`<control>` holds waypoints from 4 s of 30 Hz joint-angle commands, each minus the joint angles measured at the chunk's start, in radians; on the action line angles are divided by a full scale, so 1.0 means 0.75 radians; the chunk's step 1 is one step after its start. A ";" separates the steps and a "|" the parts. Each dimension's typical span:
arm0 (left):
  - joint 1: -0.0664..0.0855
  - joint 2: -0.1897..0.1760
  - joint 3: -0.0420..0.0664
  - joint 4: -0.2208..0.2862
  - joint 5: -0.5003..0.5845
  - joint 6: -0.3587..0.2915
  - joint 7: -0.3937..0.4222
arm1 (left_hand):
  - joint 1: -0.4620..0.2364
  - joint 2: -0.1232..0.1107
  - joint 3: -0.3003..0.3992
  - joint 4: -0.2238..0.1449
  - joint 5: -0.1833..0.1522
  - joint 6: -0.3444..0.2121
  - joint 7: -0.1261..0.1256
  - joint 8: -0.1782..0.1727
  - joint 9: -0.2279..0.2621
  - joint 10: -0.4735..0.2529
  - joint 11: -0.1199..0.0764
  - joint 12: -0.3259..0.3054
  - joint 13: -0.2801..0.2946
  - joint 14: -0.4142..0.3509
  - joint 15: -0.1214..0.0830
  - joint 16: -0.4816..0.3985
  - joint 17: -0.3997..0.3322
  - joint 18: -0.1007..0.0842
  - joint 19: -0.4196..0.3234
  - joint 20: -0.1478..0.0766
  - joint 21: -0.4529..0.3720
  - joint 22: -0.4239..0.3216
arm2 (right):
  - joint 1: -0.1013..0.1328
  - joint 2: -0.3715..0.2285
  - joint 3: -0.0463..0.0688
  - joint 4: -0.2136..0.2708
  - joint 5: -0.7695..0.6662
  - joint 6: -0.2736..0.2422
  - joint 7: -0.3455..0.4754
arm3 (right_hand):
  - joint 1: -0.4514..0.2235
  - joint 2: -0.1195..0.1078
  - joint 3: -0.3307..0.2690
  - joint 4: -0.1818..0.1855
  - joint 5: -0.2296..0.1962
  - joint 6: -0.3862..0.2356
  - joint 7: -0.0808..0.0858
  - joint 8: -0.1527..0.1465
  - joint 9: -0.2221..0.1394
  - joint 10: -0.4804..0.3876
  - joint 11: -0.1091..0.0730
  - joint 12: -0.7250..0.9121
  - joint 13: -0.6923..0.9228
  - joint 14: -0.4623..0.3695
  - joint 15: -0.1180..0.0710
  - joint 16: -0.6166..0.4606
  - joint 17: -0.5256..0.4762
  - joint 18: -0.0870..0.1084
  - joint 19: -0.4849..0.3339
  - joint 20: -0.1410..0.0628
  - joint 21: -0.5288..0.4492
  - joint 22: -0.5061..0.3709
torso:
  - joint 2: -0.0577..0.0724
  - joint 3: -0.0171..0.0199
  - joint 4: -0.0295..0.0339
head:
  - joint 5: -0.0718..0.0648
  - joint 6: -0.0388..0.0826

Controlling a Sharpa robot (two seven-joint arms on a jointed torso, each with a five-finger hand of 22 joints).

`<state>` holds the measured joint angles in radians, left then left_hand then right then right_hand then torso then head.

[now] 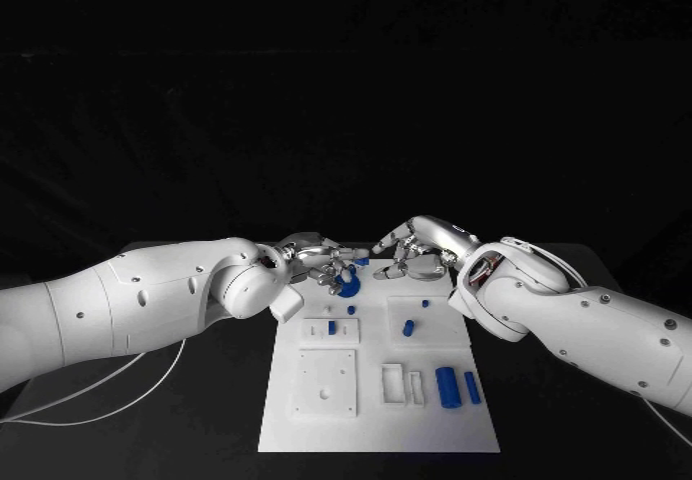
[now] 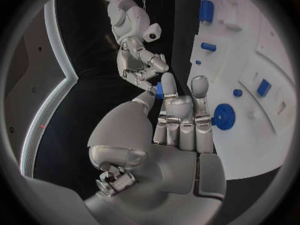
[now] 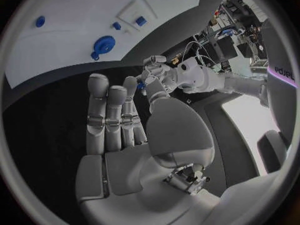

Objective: Assemble the parts on the task board

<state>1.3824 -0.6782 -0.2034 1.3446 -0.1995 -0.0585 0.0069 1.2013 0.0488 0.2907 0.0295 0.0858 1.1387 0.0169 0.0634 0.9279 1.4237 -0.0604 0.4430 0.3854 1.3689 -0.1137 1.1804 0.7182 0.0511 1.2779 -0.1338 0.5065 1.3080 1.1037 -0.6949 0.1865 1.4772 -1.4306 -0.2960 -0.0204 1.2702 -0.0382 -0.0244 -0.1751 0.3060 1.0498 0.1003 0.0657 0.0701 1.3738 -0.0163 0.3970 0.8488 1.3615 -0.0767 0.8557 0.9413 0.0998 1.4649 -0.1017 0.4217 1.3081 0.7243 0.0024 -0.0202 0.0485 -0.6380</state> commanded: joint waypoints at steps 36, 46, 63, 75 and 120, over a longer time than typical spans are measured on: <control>-0.004 0.016 0.001 0.003 -0.212 0.003 0.113 | 0.113 0.054 -0.050 -0.046 -0.050 0.015 -0.008 0.005 -0.078 0.018 0.004 -0.043 -0.013 -0.010 0.000 -0.024 0.003 -0.019 -0.004 -0.001 -0.012 0.025 | -0.002 0.028 -0.009 0.013 0.055 -0.040 0.036 | -0.026 0.033 0.325 -0.030 -0.212 0.206 -0.053 -0.003 0.015 -0.015 -0.027 0.022 0.017 0.025 -0.017 0.010 0.050 -0.029 0.057 -0.010 0.071 0.071 | 0.000 -0.0009 0.0005 | 0.004 -0.004; -0.004 0.017 0.001 0.002 -0.136 0.003 0.108 | 0.114 0.058 -0.054 -0.043 -0.050 0.019 -0.008 0.007 -0.081 0.021 0.004 -0.044 -0.012 -0.008 0.000 -0.021 0.010 -0.019 -0.004 -0.001 -0.013 0.025 | -0.006 0.038 -0.020 0.006 0.009 -0.025 0.029 | -0.041 -0.004 0.326 -0.037 -0.168 0.208 -0.053 -0.003 0.021 -0.013 -0.027 0.021 0.016 0.023 -0.017 0.003 0.052 -0.029 0.054 -0.012 0.063 0.068 | 0.000 -0.0015 0.0008 | 0.005 -0.006; -0.004 0.017 0.000 0.002 -0.095 -0.005 0.100 | 0.116 0.060 -0.055 -0.043 -0.050 0.022 -0.009 0.007 -0.080 0.026 0.003 -0.045 -0.011 -0.005 -0.001 -0.017 0.018 -0.019 -0.003 -0.001 -0.011 0.025 | -0.008 0.042 -0.025 0.006 -0.036 -0.065 0.010 | -0.024 -0.020 0.187 -0.016 -0.076 0.168 -0.043 -0.003 0.020 -0.018 -0.022 0.013 0.011 0.013 -0.012 -0.016 0.046 -0.015 0.053 -0.005 0.029 0.063 | 0.000 -0.0009 -0.0002 | 0.004 -0.010; -0.004 0.017 0.000 0.001 -0.093 0.004 0.097 | 0.116 0.060 -0.055 -0.045 -0.050 0.022 -0.009 0.007 -0.079 0.026 0.003 -0.047 -0.012 -0.006 0.000 -0.019 0.017 -0.019 -0.004 -0.001 -0.010 0.025 | -0.009 0.044 -0.025 0.004 -0.037 -0.074 0.011 | -0.022 0.012 0.283 -0.047 -0.124 0.232 -0.061 -0.003 0.040 -0.014 -0.030 0.012 0.008 0.022 -0.019 -0.001 0.060 -0.022 0.058 -0.012 0.062 0.071 | 0.000 -0.0010 0.0000 | 0.005 -0.012; -0.003 0.013 -0.002 -0.018 -0.042 0.030 0.043 | -0.024 -0.022 -0.191 0.021 -0.048 0.038 0.002 0.009 -0.405 -0.002 0.011 -0.044 -0.004 -0.021 0.008 -0.052 -0.040 -0.015 -0.007 0.009 -0.024 0.024 | -0.013 0.037 -0.025 -0.003 0.004 -0.054 0.005 | -0.053 0.012 0.374 -0.046 -0.115 0.318 -0.102 -0.003 0.190 0.020 -0.048 0.003 0.013 0.049 -0.033 0.042 0.127 -0.051 0.060 -0.028 0.176 0.086 | 0.000 -0.0004 -0.0010 | 0.002 -0.018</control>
<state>1.3772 -0.6683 -0.2074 1.3340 -0.2488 -0.0471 0.0367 1.1906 0.0329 0.1462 0.0527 0.0511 1.1649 0.0122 0.0729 0.6251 1.4290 -0.0556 0.4074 0.3816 1.3618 -0.1064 1.1461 0.6886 0.0460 1.2741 -0.1302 0.4949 1.3074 1.0968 -0.6655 0.1692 1.4763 -1.4252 -0.3600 -0.0172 1.2288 -0.0346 0.2623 -0.2084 0.2135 1.2508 0.0498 0.0583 0.0951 1.3855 -0.0515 0.4056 0.8574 1.3903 -0.1017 0.8848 1.0356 0.0733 1.4649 -0.1161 0.5493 1.3074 0.7241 0.0017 -0.0206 0.0495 -0.6519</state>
